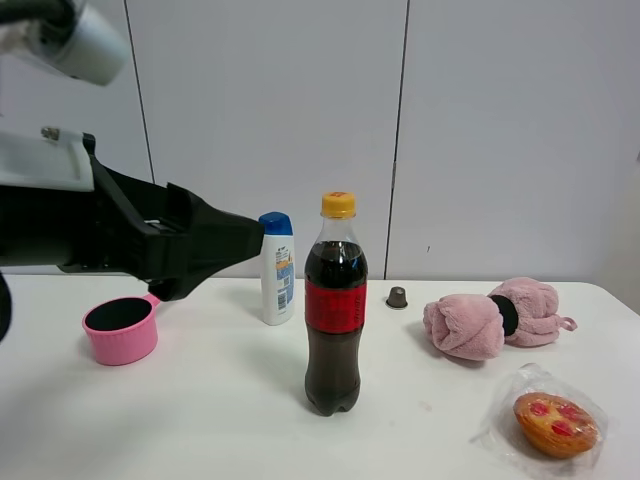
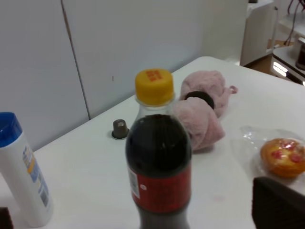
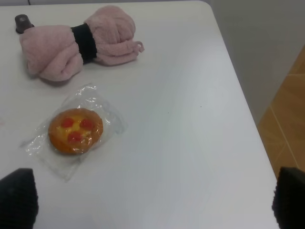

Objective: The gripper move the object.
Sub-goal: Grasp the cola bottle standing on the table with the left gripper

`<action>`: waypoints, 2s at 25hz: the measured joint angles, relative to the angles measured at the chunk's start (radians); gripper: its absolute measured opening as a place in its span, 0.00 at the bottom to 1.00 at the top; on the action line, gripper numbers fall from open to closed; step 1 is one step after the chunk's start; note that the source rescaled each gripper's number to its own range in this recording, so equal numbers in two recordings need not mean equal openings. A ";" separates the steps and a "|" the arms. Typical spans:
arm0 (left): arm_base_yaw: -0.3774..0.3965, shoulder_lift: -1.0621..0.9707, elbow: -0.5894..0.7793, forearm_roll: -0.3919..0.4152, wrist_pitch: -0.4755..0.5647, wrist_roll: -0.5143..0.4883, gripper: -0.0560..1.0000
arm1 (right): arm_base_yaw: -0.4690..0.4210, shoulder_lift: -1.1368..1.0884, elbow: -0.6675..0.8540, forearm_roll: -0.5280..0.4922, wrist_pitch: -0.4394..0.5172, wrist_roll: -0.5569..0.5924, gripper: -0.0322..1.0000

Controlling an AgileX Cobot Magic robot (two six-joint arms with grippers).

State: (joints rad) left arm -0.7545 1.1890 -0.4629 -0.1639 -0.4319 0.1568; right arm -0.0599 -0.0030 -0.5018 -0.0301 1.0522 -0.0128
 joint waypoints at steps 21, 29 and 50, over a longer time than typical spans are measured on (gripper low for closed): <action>-0.002 0.464 -0.109 0.063 -0.373 -0.050 1.00 | 0.000 0.000 0.000 0.000 0.000 0.000 1.00; -0.002 0.555 -0.196 0.104 -0.375 -0.073 1.00 | 0.000 0.000 0.000 0.000 0.000 0.000 1.00; -0.002 0.763 -0.264 0.164 -0.579 -0.157 1.00 | 0.000 0.000 0.000 0.000 0.000 0.000 1.00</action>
State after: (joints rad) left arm -0.7565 1.9523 -0.7265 0.0000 -1.0106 0.0000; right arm -0.0599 -0.0030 -0.5018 -0.0301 1.0522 -0.0128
